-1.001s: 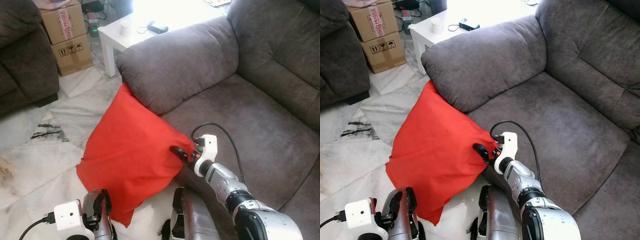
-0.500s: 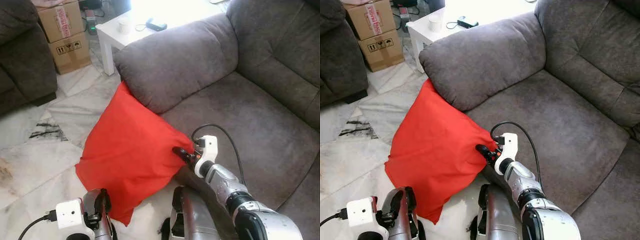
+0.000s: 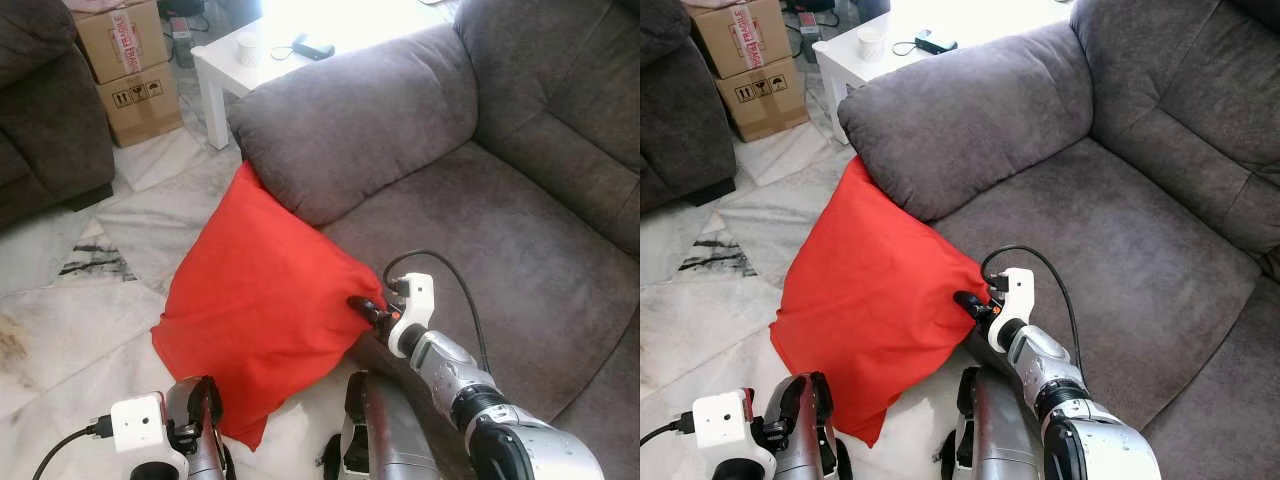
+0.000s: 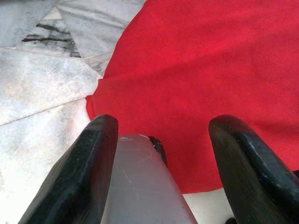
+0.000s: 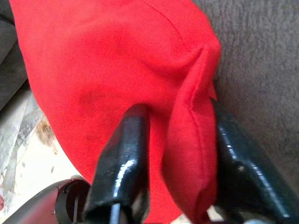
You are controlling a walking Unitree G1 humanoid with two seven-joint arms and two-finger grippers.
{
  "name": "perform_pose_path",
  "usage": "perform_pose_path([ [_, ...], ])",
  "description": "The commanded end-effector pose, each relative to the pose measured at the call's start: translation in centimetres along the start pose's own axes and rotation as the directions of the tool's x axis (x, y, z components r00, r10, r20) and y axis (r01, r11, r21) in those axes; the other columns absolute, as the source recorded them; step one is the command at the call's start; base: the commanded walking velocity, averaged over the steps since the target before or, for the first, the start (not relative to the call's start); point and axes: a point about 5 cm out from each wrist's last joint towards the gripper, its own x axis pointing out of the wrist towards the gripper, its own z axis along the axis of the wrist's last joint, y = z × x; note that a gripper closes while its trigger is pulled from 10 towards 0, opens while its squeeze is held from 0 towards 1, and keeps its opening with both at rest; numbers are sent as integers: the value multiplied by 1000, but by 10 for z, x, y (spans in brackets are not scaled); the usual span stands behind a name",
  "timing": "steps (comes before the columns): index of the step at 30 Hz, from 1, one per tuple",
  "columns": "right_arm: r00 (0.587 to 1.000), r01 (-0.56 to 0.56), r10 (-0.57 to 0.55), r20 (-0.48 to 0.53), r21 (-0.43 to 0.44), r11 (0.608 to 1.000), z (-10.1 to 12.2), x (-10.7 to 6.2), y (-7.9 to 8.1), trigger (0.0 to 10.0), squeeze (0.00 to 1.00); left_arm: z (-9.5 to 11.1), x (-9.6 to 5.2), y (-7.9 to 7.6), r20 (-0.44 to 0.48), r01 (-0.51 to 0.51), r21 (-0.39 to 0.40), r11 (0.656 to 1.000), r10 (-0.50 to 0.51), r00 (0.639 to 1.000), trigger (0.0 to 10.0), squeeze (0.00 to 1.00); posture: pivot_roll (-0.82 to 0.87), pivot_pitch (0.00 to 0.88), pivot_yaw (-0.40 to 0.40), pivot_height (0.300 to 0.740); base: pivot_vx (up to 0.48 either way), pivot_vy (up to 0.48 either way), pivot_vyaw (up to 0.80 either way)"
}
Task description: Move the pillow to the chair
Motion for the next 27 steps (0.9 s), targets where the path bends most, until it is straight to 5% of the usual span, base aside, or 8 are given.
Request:
perform_pose_path([
  [1,1000,18,-18,7,18,1000,-4,-4,-6,0,0,-5,-4,1,-33,-4,1,1000,4,999,10000,0,124,263,-171,578,0,0,0],
  [27,1000,5,-5,2,-13,1000,-8,-5,-5,0,0,-1,3,4,-24,6,12,1000,-6,1000,10000,0,122,248,-153,578,0,0,0],
])
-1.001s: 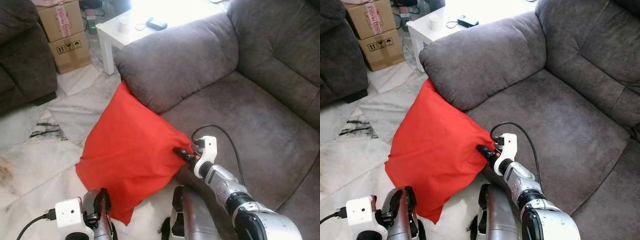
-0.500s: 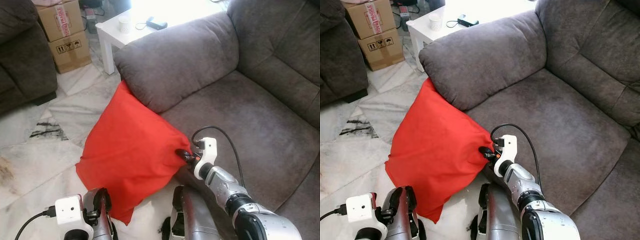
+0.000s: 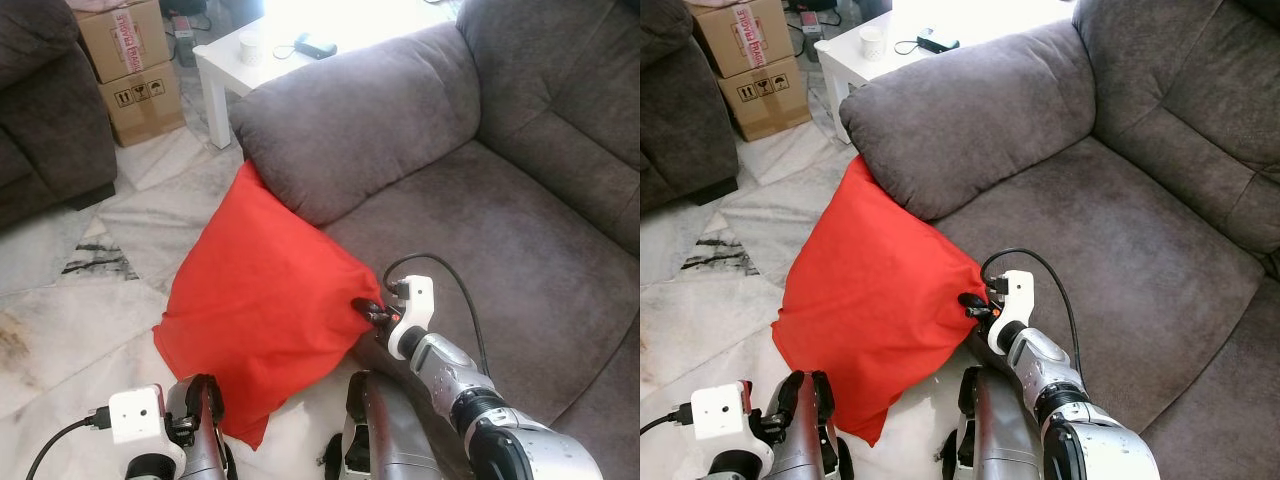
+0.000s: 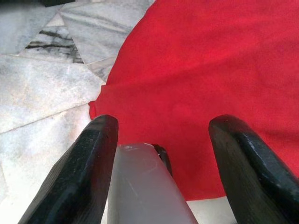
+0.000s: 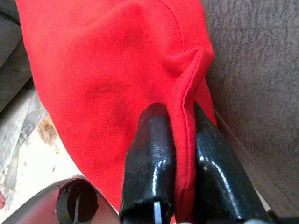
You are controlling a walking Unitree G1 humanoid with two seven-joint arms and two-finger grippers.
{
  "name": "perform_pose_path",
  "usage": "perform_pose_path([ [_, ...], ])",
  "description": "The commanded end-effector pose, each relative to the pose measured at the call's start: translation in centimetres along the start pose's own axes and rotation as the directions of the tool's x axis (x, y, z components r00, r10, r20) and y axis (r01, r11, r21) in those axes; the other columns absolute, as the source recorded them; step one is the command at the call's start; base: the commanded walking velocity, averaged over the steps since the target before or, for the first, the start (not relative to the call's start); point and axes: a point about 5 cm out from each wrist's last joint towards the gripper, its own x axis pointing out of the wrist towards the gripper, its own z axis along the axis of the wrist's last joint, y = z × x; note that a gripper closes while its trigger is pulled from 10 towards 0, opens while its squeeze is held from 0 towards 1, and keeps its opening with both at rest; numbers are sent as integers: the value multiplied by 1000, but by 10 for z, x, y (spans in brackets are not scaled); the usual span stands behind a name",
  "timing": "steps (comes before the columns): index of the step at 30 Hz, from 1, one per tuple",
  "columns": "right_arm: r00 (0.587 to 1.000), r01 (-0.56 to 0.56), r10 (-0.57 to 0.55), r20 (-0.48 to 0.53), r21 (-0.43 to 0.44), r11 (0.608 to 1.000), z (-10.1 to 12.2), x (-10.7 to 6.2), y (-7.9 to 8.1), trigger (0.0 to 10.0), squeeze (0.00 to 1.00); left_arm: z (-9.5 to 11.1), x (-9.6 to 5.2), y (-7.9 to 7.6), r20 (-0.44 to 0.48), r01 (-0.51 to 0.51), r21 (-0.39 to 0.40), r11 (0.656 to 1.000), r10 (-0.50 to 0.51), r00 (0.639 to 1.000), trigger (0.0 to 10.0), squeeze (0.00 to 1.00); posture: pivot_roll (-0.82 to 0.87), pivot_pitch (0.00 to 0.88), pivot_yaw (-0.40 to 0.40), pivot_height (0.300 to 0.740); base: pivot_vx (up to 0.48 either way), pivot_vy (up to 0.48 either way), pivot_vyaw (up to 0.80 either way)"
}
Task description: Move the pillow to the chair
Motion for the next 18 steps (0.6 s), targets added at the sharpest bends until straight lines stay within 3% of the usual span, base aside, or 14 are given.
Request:
perform_pose_path([
  [1,1000,13,-14,-9,-4,1000,-6,-5,-5,0,0,-7,-3,1,-41,3,-3,1000,-4,999,10000,0,122,248,-152,578,0,0,0],
  [18,998,53,-52,26,-61,997,-2,-10,-13,0,0,-3,12,5,-26,15,13,1000,-15,1000,10000,0,121,197,-121,578,0,0,0],
])
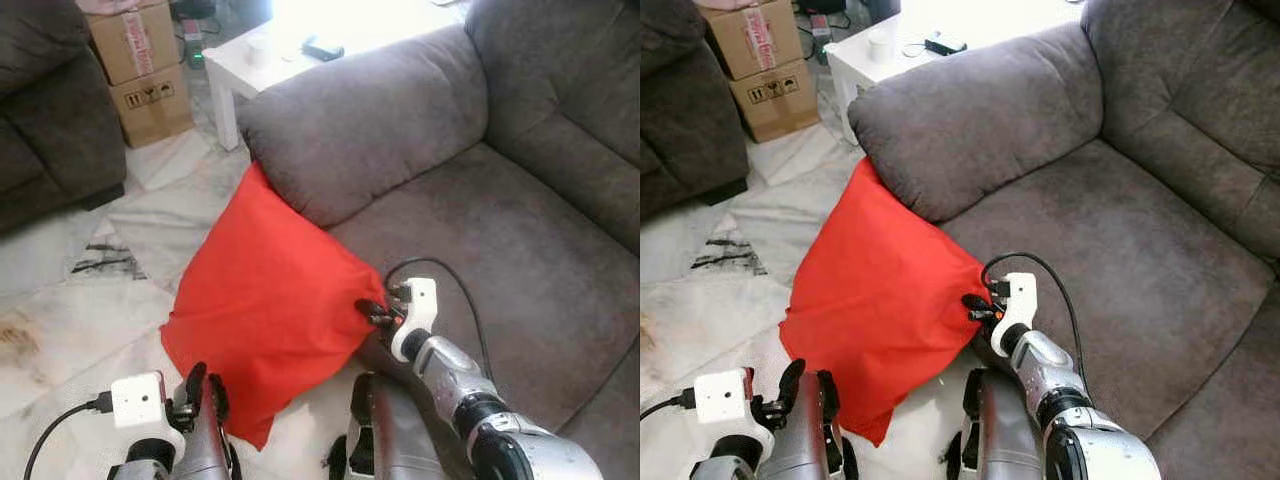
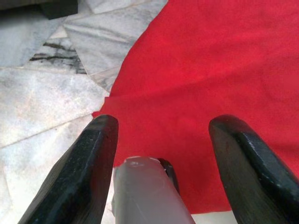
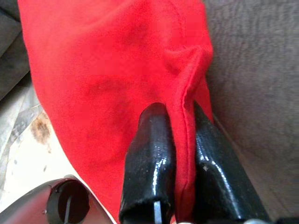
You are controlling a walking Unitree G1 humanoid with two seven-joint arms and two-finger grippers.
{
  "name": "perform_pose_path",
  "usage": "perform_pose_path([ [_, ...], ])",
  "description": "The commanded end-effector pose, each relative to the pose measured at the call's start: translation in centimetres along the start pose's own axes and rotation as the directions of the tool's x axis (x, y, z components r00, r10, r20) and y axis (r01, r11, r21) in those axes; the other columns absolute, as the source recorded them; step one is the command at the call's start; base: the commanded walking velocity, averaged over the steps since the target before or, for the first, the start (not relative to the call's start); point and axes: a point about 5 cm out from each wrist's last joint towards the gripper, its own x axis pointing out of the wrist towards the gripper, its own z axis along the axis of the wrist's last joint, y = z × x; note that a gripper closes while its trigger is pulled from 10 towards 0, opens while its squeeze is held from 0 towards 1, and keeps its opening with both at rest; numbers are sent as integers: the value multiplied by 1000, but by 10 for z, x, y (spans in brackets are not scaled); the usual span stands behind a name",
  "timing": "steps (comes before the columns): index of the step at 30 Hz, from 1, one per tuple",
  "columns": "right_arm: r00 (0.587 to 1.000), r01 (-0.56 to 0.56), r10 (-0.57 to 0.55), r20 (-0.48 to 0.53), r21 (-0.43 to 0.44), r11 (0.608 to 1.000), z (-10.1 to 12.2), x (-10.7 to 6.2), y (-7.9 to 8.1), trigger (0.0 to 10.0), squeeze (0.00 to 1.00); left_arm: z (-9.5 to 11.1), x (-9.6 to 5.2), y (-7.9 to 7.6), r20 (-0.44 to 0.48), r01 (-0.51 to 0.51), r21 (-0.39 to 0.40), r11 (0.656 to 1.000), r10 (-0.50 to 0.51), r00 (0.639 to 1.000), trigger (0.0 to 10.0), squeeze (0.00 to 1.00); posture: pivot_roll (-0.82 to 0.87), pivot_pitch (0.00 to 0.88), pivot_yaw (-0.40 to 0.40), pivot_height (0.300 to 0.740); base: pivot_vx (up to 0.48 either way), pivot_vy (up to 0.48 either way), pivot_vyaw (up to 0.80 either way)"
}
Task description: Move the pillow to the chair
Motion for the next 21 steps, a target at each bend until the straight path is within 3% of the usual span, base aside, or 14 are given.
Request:
perform_pose_path([
  [1,999,21,-20,25,-15,1000,3,-5,-7,0,0,-7,0,4,-42,-5,-3,1000,5,999,10000,0,121,184,-116,578,0,0,0],
  [9,997,-12,20,73,-112,994,14,-4,-5,0,0,4,21,12,9,-12,21,1000,12,1000,10000,0,122,111,-91,578,0,0,0],
  [10,995,-17,31,95,-147,989,19,-5,-4,10000,0,6,25,14,21,-14,27,1000,13,1000,10000,0,124,88,-84,578,0,0,0],
  [17,976,-36,85,203,-235,971,43,0,9,10000,0,17,44,21,66,-23,40,999,21,998,10000,0,109,0,-51,578,0,0,0],
  [21,960,-63,138,245,-290,955,50,-2,17,10000,0,22,47,21,86,-24,44,999,20,996,10000,0,108,0,-41,578,0,0,0],
])
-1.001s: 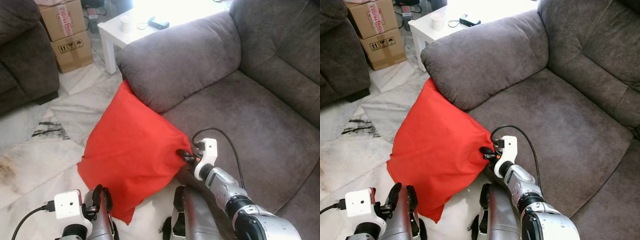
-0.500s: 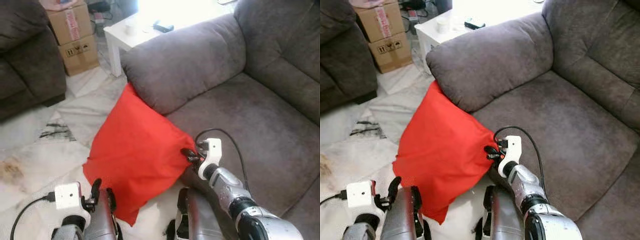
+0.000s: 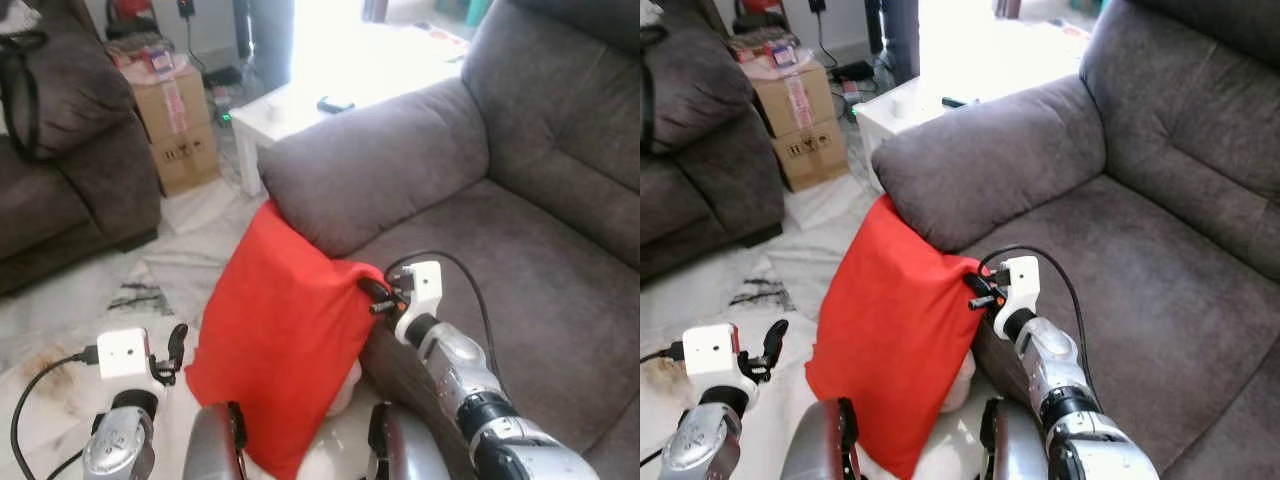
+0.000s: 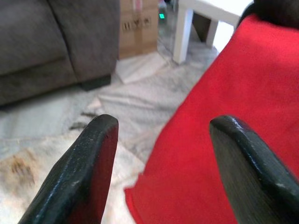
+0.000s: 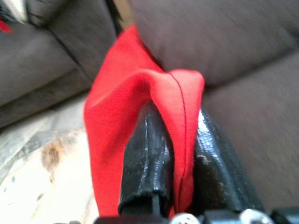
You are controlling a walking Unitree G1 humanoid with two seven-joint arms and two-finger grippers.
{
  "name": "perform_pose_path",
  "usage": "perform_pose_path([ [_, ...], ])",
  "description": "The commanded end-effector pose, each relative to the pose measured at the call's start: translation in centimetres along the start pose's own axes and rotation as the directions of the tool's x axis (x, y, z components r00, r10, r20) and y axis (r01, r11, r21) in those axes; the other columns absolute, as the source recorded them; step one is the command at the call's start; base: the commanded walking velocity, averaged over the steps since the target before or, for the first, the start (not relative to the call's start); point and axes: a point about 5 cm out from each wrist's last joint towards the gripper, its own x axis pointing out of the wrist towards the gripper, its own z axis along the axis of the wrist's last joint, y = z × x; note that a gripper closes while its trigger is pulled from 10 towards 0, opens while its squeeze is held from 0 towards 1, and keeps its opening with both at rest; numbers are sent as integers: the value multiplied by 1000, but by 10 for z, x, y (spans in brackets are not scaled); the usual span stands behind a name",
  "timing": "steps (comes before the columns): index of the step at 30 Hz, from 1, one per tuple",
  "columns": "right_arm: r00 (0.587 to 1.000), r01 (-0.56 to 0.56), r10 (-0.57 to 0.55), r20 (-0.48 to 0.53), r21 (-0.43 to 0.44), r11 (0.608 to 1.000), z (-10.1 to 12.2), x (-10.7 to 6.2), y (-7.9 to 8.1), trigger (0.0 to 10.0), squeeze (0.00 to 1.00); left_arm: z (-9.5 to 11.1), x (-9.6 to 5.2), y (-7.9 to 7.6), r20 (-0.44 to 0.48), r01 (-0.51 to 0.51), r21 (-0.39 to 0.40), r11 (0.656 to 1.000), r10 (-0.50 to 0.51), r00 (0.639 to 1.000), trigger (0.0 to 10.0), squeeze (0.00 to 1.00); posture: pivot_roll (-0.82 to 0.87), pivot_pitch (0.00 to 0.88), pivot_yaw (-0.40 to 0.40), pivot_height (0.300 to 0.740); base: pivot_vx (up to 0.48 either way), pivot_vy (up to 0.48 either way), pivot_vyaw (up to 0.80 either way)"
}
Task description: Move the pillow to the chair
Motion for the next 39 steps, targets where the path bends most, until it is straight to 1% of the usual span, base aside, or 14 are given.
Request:
perform_pose_path([
  [1,992,-19,29,123,-82,996,27,2,2,10000,0,-2,0,4,-7,-5,-4,1000,5,1000,10000,0,108,0,-39,578,0,0,0],
  [4,991,-22,34,128,-95,995,26,0,4,10000,0,1,2,4,2,-6,-3,1000,6,1000,10000,0,107,0,-33,578,0,0,0],
  [7,988,-40,57,146,-113,993,26,-4,11,10000,0,6,3,7,24,-8,2,1000,8,1000,10000,0,100,0,-23,578,0,0,0],
  [10,982,-117,138,128,-163,980,25,-10,24,10000,0,13,4,5,52,5,20,1000,-6,999,10000,0,99,0,-10,578,0,0,0],
  [13,975,-176,196,105,-177,968,22,-21,32,10000,0,21,6,0,81,21,29,999,-23,996,10000,0,97,0,-4,578,0,0,0],
  [14,980,-147,172,104,-215,966,21,-27,30,10000,0,25,7,-1,99,20,26,999,-23,995,10000,0,99,0,1,578,0,0,0],
  [16,987,-85,115,112,-240,967,21,-31,25,10000,0,27,8,-1,110,19,24,1000,-22,994,10000,0,100,0,3,578,0,0,0],
  [18,986,20,15,168,-209,978,23,-37,19,10000,0,30,7,-1,118,18,28,999,-21,993,10000,0,99,0,5,578,0,0,0],
  [19,979,57,-20,204,-175,983,25,-39,19,10000,0,30,6,-1,121,18,30,999,-21,992,10000,0,98,0,8,578,0,0,0],
  [20,965,88,-58,255,-106,990,28,-43,22,10000,0,31,5,-2,126,20,32,999,-24,992,10000,0,98,0,8,578,0,0,0],
  [22,960,103,-69,270,-116,988,31,-45,26,10000,0,32,5,-2,129,22,38,999,-27,991,10000,0,98,0,10,578,0,0,0],
  [23,960,110,-75,269,-117,987,30,-47,32,10000,0,33,4,-4,139,23,28,999,-27,990,10000,0,98,0,12,578,0,0,0],
  [30,967,54,-26,255,-106,993,31,-46,59,10000,0,43,3,-18,174,62,22,998,-65,983,10000,0,96,0,9,578,0,0,0],
  [39,969,41,-11,246,-117,992,34,-41,71,10000,0,45,2,-27,180,86,23,996,-89,980,10000,0,99,0,4,578,0,0,0],
])
